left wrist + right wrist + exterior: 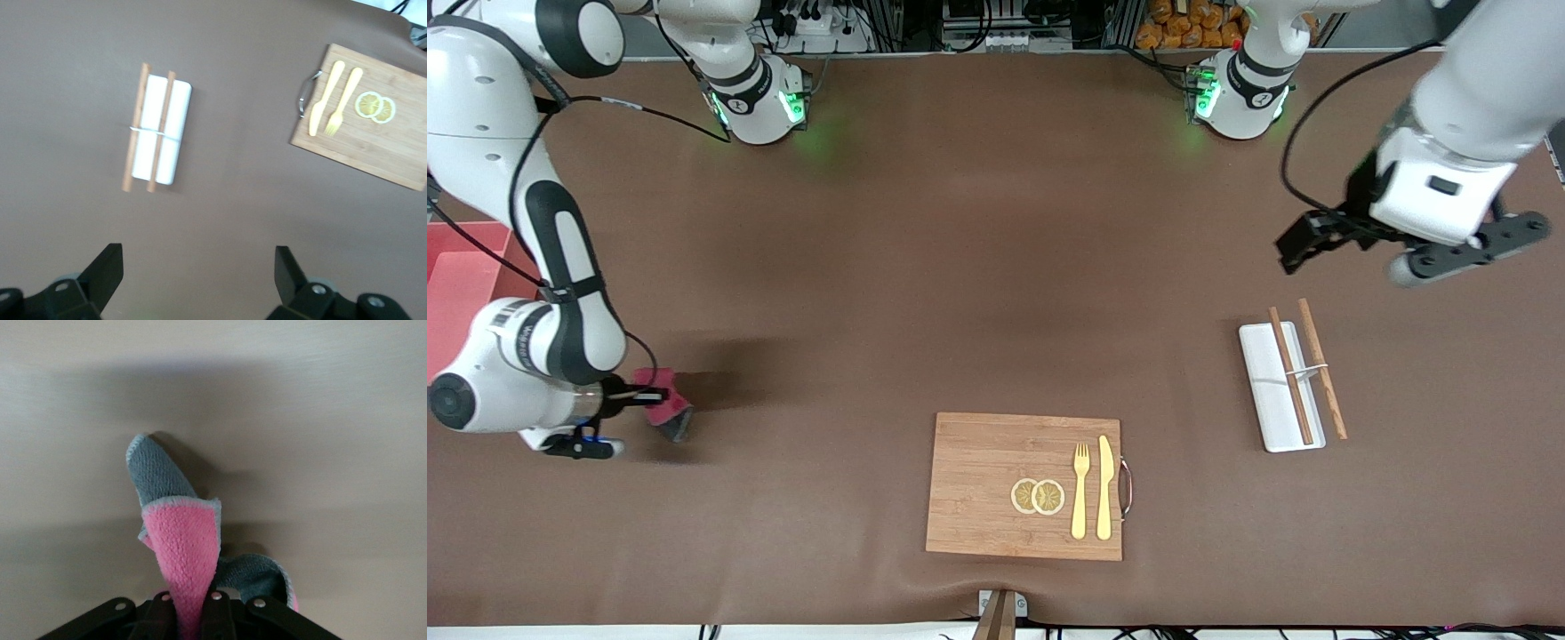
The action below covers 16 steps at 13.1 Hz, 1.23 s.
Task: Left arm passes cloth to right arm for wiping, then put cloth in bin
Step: 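Sweep the cloth along the table toward the cutting board, right gripper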
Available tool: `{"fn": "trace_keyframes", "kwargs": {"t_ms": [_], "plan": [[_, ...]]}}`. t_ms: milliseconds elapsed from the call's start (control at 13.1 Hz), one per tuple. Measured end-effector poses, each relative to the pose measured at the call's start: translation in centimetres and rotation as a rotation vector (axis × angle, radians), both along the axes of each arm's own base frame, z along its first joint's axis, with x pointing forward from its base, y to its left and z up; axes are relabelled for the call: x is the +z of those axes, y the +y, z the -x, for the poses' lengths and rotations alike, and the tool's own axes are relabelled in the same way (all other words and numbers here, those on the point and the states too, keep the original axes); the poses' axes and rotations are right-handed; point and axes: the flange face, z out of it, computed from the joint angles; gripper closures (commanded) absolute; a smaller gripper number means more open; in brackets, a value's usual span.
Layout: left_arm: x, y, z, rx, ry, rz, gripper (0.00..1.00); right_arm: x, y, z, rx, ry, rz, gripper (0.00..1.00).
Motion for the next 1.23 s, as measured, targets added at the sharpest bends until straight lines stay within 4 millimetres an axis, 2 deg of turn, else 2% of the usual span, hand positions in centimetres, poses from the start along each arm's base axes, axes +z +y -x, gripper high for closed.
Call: {"fn": "trace_keyframes", "kwargs": {"t_ms": [153, 306, 459, 613, 766, 919, 1225], "plan": [[0.3, 2.8, -0.1, -0.038, 0.001, -0.016, 0.0, 1.8, -4.7, -0.2, 0.094, -0.03, 0.068, 1.0], [0.8, 5.5, 0.2, -0.065, 0.006, -0.03, 0.0, 4.7, -7.5, -1.1, 0.164, -0.064, 0.147, 1.0], [1.3, 7.2, 0.8, -0.083, 0.006, -0.038, 0.0, 5.8, -7.1, -1.8, 0.189, -0.079, 0.166, 1.0], [1.5, 7.7, 1.1, -0.111, 0.006, -0.042, 0.0, 5.1, -5.0, -2.1, 0.174, -0.072, 0.161, 1.0], [1.3, 8.7, 1.1, -0.144, 0.013, -0.046, 0.0, 3.2, -1.6, -2.3, 0.136, -0.063, 0.13, 1.0], [1.2, 9.1, 1.0, -0.168, 0.016, -0.047, 0.0, 1.5, 3.9, -2.5, 0.069, -0.054, 0.086, 1.0], [1.3, 8.6, 1.0, -0.26, -0.002, -0.034, 0.0, 0.6, 19.0, -2.5, -0.103, -0.028, 0.011, 1.0]]}}
